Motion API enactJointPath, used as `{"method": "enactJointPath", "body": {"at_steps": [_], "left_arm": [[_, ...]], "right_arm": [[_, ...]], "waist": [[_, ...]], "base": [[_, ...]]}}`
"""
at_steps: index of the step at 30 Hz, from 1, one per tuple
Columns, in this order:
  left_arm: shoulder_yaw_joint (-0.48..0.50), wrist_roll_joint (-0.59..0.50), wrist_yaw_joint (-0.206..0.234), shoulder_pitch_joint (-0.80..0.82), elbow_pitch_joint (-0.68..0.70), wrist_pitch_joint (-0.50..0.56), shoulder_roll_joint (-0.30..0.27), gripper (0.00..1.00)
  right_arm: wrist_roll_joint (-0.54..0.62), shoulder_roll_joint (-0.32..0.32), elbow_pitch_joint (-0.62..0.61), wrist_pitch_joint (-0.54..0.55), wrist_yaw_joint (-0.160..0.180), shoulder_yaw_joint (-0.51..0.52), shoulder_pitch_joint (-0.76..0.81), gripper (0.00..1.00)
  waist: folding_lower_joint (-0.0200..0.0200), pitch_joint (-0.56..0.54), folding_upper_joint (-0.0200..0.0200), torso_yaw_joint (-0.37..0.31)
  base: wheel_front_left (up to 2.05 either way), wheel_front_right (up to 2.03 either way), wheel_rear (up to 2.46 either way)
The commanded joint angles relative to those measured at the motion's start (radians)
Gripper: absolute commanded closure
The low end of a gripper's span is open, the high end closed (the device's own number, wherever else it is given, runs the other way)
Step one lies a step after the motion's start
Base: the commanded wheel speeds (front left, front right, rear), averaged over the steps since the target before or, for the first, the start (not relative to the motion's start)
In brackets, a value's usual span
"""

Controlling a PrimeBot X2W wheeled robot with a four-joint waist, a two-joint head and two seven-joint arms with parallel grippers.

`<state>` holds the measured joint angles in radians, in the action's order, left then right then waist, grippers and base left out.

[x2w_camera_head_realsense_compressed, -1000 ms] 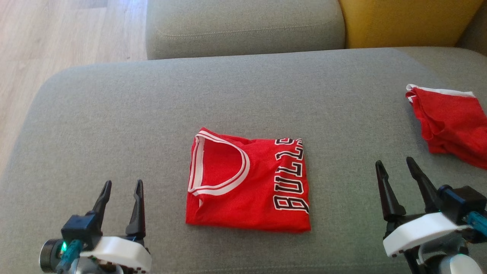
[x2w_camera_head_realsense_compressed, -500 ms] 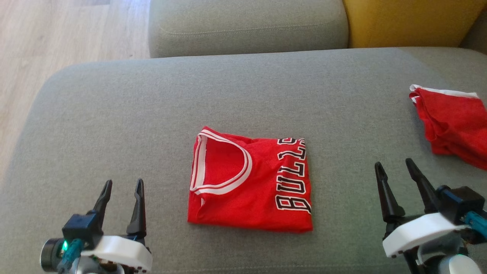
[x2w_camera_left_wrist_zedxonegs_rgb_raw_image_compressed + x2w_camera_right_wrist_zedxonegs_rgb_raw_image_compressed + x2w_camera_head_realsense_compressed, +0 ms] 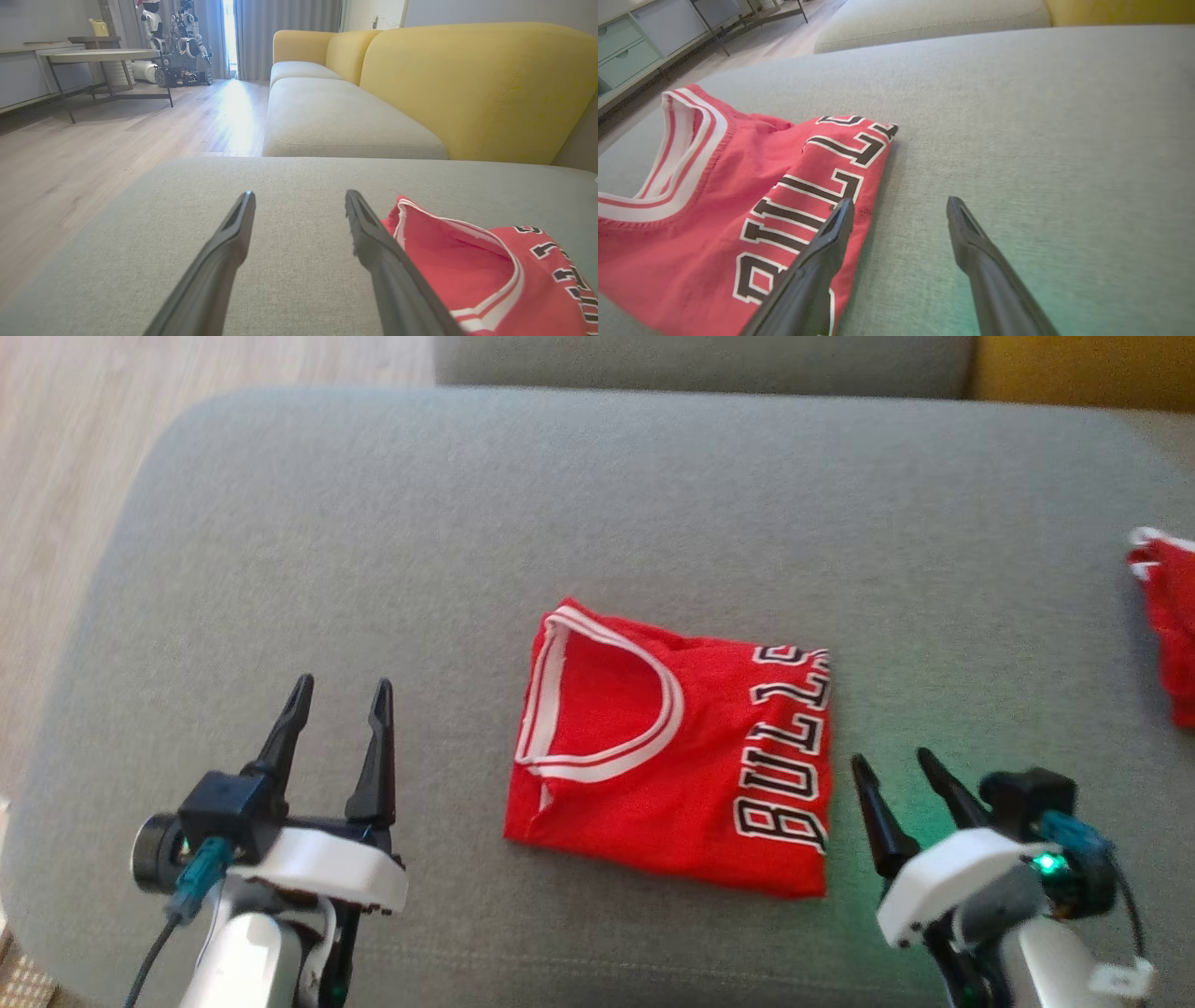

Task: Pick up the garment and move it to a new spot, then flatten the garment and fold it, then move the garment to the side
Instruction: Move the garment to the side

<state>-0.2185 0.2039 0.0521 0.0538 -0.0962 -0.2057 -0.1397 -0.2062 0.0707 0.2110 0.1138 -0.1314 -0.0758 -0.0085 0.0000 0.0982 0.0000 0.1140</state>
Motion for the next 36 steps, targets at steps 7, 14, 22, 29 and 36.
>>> {"method": "enactJointPath", "body": {"at_steps": [7, 14, 22, 29, 36], "left_arm": [[0.023, -0.003, -0.007, 0.097, -0.012, -0.038, 0.009, 0.0], [0.035, -0.004, 0.0, 0.11, -0.029, -0.05, 0.006, 0.0], [0.05, -0.013, 0.01, 0.115, 0.012, -0.054, -0.006, 0.0], [0.043, -0.025, 0.005, 0.136, 0.054, -0.055, -0.016, 0.0], [0.019, -0.043, -0.009, 0.198, 0.074, -0.05, -0.03, 0.0]], "right_arm": [[-0.029, -0.015, 0.229, -0.011, 0.001, -0.1, -0.164, 0.0], [-0.053, -0.018, 0.312, -0.027, 0.001, -0.153, -0.228, 1.0], [-0.009, 0.099, 0.193, -0.052, 0.001, -0.206, -0.286, 1.0], [-0.018, 0.243, 0.098, -0.009, 0.001, -0.156, -0.394, 1.0], [-0.058, 0.362, 0.123, 0.009, 0.001, -0.069, -0.545, 1.0]], "waist": [[0.0, 0.096, 0.0, 0.077], [0.0, 0.107, 0.0, 0.053], [0.0, 0.124, 0.0, -0.08], [0.0, 0.173, 0.0, -0.221], [0.0, 0.256, 0.0, -0.291]], "base": [[0.0, 0.0, 0.0], [0.0, 0.0, 0.0], [0.0, 0.0, 0.0], [0.0, 0.0, 0.0], [0.0, 0.0, 0.0]]}}
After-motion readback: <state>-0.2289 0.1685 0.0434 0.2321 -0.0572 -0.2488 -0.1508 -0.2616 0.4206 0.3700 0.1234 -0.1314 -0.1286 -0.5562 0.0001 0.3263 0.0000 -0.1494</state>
